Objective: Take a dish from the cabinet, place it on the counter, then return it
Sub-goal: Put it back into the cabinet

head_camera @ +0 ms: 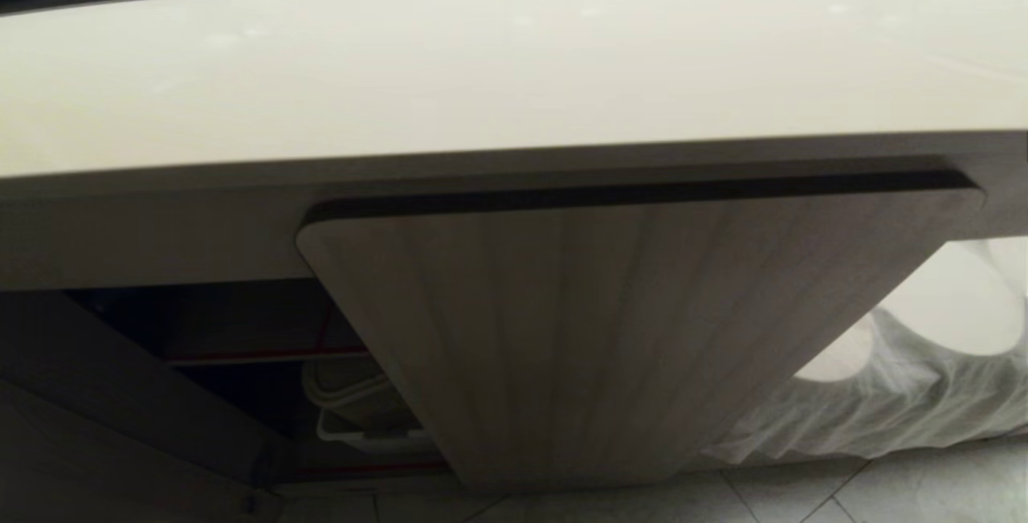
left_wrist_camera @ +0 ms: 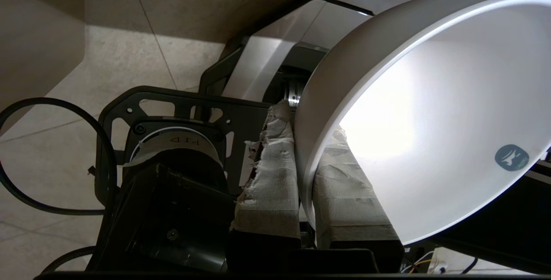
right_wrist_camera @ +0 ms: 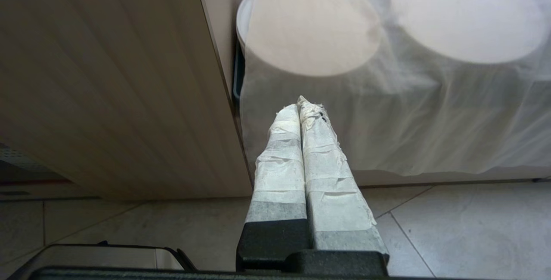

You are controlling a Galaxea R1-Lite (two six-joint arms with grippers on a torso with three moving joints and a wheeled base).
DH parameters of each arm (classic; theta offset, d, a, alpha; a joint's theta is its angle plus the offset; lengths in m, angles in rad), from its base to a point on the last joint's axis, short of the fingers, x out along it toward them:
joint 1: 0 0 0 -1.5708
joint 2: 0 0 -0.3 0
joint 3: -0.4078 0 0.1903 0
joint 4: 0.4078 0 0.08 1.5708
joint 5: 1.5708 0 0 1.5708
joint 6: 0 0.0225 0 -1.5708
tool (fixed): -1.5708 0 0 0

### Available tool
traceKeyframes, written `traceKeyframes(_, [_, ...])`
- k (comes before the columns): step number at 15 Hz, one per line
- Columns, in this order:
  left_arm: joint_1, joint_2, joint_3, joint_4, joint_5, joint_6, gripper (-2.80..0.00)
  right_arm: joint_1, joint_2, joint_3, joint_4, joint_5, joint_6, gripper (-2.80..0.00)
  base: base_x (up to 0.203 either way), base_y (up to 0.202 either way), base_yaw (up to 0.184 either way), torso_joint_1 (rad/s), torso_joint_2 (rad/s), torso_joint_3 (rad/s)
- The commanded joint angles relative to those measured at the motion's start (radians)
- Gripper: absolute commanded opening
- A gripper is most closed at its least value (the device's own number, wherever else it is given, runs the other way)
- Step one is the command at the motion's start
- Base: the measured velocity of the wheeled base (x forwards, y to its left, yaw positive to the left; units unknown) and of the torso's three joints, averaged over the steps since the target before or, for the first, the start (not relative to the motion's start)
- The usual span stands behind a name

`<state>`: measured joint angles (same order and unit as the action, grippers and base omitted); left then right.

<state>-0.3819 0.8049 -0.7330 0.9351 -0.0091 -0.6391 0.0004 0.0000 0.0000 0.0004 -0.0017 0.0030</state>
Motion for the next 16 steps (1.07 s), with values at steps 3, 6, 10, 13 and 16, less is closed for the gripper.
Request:
traceKeyframes(3, [0.000,0.004,0.001,0.005,0.000,-0.004,-2.80,0.001,0.002,0.000,0.000,0.000,0.000,-2.80,0.000,0.000,0.000,-0.167,0.47,0.296])
traceKeyframes(6, [0.000,0.004,0.001,0.005,0.000,-0.004,-2.80,0.001,0.002,0.000,0.000,0.000,0.000,-2.80,0.000,0.000,0.000,-0.140,0.46,0.306])
traceKeyframes(10, [0.000,0.004,0.001,0.005,0.000,-0.005,-2.80,0.000,0.002,0.000,0.000,0.000,0.000,-2.80,0.000,0.000,0.000,-0.087,0.33,0.225])
traceKeyframes(13, [0.000,0.004,0.003,0.007,-0.002,-0.005,-2.80,0.001,0.002,0.000,0.000,0.000,0.000,-2.80,0.000,0.000,0.000,-0.013,0.06,0.039])
traceKeyframes(16, [0.000,0.000,0.003,0.007,-0.002,-0.005,-2.80,0.001,0.002,0.000,0.000,0.000,0.000,-2.80,0.000,0.000,0.000,0.000,0.00,0.000])
